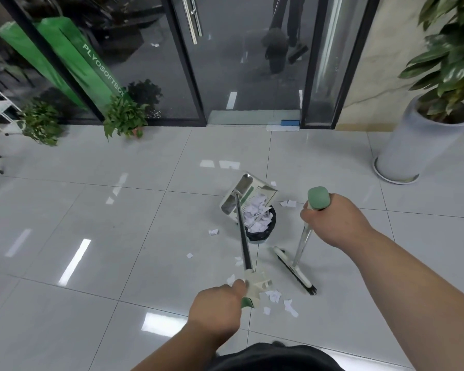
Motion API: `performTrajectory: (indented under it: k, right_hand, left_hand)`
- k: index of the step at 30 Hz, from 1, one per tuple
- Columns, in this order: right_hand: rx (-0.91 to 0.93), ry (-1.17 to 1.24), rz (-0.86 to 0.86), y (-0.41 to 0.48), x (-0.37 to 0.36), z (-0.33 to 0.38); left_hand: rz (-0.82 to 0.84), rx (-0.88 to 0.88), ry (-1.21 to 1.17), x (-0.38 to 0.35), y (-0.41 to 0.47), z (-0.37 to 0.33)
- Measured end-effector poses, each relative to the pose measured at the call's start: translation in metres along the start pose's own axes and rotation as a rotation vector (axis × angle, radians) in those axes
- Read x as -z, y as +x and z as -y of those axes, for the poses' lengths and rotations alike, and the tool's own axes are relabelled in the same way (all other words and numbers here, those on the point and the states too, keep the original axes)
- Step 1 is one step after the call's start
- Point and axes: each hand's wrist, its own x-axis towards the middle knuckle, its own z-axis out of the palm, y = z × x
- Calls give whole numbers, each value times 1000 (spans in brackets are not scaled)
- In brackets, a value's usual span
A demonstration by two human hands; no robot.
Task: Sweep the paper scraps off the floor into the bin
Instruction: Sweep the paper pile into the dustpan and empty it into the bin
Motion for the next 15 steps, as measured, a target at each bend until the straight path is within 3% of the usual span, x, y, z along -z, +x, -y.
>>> performTrajectory:
  k: [15]
  right_hand:
    - [32, -5, 7, -13, 5, 4]
  left_hand:
    - [-94, -3, 98, 23, -26, 15]
